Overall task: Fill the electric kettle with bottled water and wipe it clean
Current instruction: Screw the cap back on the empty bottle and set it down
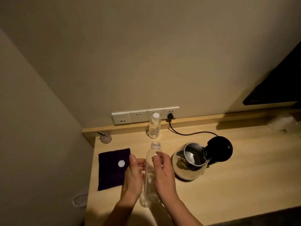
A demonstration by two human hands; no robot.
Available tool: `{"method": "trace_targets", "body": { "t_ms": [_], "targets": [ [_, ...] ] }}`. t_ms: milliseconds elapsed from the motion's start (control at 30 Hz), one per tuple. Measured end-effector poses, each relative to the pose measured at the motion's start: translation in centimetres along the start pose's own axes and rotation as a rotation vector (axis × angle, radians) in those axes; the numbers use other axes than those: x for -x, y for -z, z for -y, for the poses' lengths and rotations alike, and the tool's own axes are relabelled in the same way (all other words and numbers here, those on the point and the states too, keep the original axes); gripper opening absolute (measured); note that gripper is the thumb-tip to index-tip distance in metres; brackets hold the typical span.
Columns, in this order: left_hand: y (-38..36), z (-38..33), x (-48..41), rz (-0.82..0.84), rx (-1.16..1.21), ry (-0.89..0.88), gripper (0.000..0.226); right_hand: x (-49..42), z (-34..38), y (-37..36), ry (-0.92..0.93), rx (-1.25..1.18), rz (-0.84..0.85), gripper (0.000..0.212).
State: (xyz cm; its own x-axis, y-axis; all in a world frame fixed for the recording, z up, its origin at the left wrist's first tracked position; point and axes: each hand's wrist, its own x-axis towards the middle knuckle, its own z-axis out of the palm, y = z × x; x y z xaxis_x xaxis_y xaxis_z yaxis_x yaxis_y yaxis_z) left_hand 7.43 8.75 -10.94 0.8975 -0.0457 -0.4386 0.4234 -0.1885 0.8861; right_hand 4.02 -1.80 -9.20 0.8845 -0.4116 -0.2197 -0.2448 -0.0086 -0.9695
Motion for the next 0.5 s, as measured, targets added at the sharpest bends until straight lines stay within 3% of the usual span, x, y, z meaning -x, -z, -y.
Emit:
{"method": "trace_targets", "body": {
  "t_ms": [67, 167, 300, 400, 500],
  "targets": [
    [2.0, 0.8, -2.0, -0.101, -0.107, 0.012, 0.098, -0.3, -0.3, -0.4, -0.017, 0.013, 0.029, 0.052],
    [4.7, 2.6, -6.0, -0.145, -0.482, -0.021, 0.065, -0.3, -0.9, -0.5, -0.025, 0.082, 0.065, 0.052],
    [6.1, 5.2, -10.8, -0.092, -0.973, -0.009, 0.057, -0.4, -1.2, -0.2, -0.029, 0.154, 0.039, 0.079],
    [5.9, 6.8, -12.6, -0.038, -1.097, -0.026, 0.057, -0.6, -1.2, 0.1, -0.040, 0.181, 0.026, 0.076],
    [5.8, 7.9, -13.1, -0.052, -1.103, -0.079, 0.044, -0.7, -0.9, 0.1, -0.058, 0.199, 0.025, 0.064]
  ]
}}
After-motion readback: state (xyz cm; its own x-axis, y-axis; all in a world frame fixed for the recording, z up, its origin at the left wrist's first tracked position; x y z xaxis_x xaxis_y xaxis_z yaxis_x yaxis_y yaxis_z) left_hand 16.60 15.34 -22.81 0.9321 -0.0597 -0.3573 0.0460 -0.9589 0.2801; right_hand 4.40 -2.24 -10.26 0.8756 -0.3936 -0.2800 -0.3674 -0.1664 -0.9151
